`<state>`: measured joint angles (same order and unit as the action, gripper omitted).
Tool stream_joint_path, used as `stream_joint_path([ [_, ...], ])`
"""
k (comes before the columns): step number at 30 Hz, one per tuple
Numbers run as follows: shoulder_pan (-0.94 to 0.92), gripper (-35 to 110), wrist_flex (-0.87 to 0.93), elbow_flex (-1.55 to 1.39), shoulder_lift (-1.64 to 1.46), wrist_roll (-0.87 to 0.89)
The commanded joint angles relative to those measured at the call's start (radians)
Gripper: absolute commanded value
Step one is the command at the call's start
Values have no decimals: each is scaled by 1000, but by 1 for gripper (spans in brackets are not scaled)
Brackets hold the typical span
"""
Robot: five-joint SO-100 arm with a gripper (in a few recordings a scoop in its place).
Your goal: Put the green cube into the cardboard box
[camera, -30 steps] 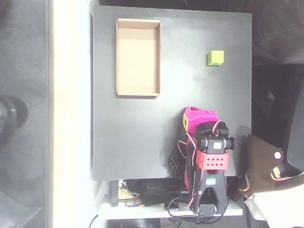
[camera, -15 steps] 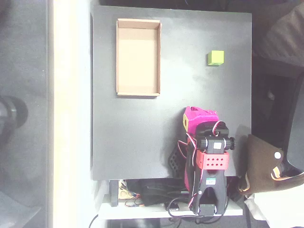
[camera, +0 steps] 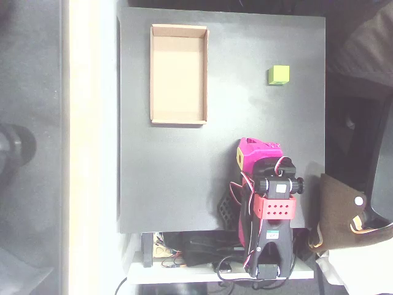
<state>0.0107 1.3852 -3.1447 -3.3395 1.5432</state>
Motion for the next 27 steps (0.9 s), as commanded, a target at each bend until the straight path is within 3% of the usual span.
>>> stream_joint_path([
  [1, 8, 2, 40, 8, 5, -2],
  [12, 8, 2, 31, 221, 29, -3],
  [27, 8, 2, 29, 870, 502, -3],
])
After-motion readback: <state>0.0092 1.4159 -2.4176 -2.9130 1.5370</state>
